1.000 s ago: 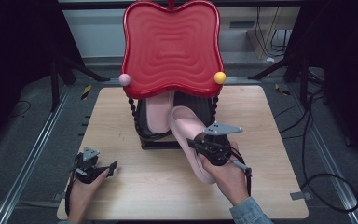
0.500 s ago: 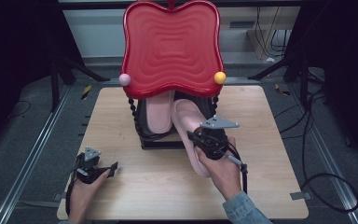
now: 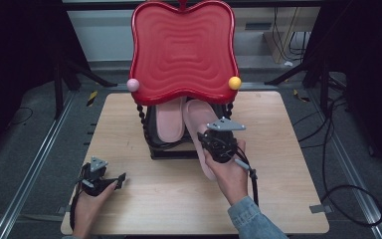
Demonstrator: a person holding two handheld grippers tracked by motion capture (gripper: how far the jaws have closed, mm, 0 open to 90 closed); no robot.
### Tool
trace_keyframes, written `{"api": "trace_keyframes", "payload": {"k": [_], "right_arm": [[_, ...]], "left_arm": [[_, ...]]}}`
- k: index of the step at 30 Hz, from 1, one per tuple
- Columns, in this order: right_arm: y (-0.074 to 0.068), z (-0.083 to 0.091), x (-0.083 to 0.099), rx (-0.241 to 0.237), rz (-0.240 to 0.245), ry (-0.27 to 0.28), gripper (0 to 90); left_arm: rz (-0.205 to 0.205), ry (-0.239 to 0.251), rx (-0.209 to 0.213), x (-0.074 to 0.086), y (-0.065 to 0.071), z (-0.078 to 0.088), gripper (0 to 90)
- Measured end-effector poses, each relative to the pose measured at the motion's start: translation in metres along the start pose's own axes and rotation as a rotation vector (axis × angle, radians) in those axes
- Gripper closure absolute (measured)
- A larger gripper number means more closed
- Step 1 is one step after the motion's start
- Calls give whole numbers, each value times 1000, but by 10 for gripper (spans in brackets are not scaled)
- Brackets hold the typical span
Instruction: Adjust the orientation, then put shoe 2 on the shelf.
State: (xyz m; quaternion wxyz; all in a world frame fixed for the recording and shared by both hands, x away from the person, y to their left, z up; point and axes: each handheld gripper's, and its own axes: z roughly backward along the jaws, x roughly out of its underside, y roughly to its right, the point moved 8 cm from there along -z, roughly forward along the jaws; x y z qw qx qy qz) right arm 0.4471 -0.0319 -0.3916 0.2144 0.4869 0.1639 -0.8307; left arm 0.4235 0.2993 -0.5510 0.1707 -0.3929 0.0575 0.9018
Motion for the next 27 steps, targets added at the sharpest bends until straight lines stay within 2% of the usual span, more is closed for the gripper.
{"api": "trace_keyframes", "payload": {"k": [5, 18, 23, 27], "right_arm": [[3, -8, -4, 35, -9, 7, 847], [7, -23, -6, 86, -33, 8, 843], [3, -39, -11, 116, -27, 3, 835], [0, -50, -15, 119, -34, 3, 819]], "left_arm": [[1, -2, 1, 0, -1, 0, 121], [2, -2, 2, 0, -1, 1, 125], [6, -1, 6, 0, -1, 1, 126], [9, 1, 6, 0, -2, 1, 126]]}}
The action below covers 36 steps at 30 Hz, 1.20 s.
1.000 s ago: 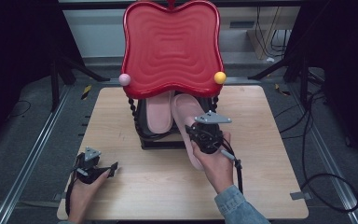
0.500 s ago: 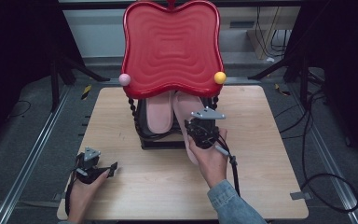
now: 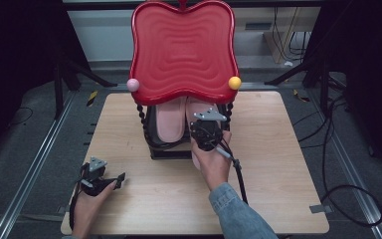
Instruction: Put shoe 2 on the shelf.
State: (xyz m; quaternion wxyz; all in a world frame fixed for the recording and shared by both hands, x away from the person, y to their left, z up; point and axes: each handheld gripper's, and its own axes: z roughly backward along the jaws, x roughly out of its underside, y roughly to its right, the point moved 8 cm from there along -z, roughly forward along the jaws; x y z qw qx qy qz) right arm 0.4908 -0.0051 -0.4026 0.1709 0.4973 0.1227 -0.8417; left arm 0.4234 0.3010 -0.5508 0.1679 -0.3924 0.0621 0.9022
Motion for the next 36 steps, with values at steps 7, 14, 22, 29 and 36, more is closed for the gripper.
{"api": "trace_keyframes", "payload": {"k": [7, 14, 22, 29, 36], "right_arm": [[-8, -16, -4, 3, 14, -5, 773], [-12, -22, -3, -28, 17, -30, 691], [-15, -17, -1, -52, 39, -52, 518], [-19, 3, 2, -103, 92, -63, 490], [-20, 32, 25, -207, 194, -127, 703]], "left_arm": [[-4, -1, 1, 0, 0, 0, 128], [-9, -6, 1, 0, 3, -1, 130], [-8, -7, 0, 0, 2, -1, 130], [-15, -8, -3, 0, 2, -1, 130], [-18, -8, -7, 0, 2, -1, 131]]}}
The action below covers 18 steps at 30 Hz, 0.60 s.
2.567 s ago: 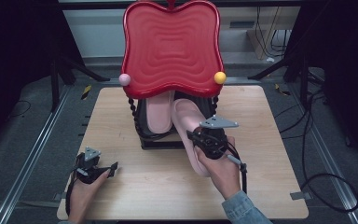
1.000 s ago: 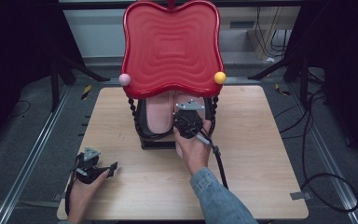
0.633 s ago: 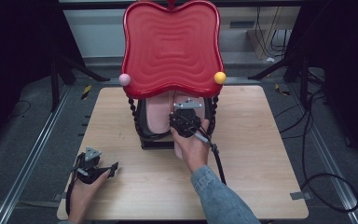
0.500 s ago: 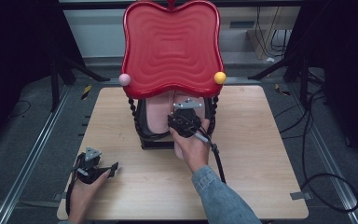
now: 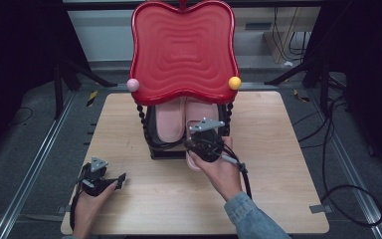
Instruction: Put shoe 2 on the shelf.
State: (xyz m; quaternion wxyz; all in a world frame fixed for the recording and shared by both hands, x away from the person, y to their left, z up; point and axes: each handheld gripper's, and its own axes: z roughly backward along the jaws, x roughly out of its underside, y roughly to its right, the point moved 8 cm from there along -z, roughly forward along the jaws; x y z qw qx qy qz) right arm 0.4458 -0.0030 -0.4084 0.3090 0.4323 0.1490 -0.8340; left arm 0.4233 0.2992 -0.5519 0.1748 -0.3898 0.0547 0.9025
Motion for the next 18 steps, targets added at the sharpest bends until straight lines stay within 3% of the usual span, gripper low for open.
{"api": "trace_keyframes", "payload": {"k": [2, 8, 18], "right_arm": [[-5, 9, 14, -41, 39, -31, 793], [-17, 20, 42, -111, 96, -92, 869], [-26, 26, 74, -143, 134, -158, 898]], "left_arm": [[-1, 0, -2, 0, 0, 0, 131], [-4, -2, -4, 0, 1, 0, 133], [-7, -4, -3, 0, 1, 0, 134]]}}
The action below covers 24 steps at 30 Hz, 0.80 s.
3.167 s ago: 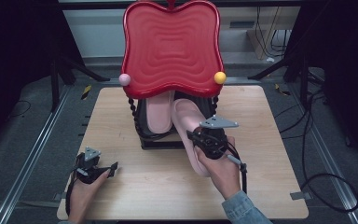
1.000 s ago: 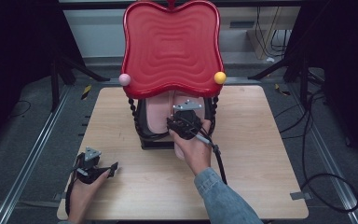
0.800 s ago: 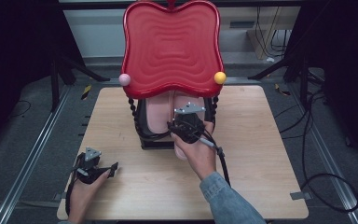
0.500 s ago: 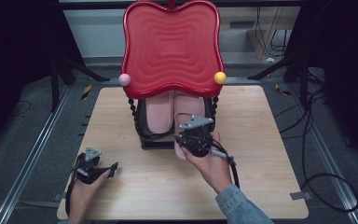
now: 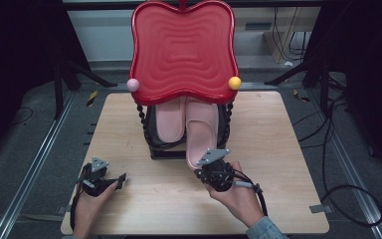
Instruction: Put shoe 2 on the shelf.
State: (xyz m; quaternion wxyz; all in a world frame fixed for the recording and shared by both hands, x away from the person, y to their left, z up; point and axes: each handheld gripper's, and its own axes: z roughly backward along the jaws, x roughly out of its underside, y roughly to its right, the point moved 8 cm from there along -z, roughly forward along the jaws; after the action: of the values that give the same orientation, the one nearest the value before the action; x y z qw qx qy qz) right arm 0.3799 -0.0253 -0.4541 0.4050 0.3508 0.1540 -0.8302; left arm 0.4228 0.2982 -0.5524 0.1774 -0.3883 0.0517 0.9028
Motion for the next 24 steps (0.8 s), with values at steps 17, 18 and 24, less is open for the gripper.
{"api": "trace_keyframes", "payload": {"k": [17, 18, 24], "right_arm": [[15, -10, 8, 23, -28, -60, 900], [17, -9, 6, 20, -32, -55, 900], [23, -11, -2, 21, -44, -39, 900]], "left_arm": [[-2, -2, 1, 0, 0, 0, 135], [-1, -2, 1, 0, 0, 0, 135], [0, -1, 1, 0, 0, 0, 135]]}}
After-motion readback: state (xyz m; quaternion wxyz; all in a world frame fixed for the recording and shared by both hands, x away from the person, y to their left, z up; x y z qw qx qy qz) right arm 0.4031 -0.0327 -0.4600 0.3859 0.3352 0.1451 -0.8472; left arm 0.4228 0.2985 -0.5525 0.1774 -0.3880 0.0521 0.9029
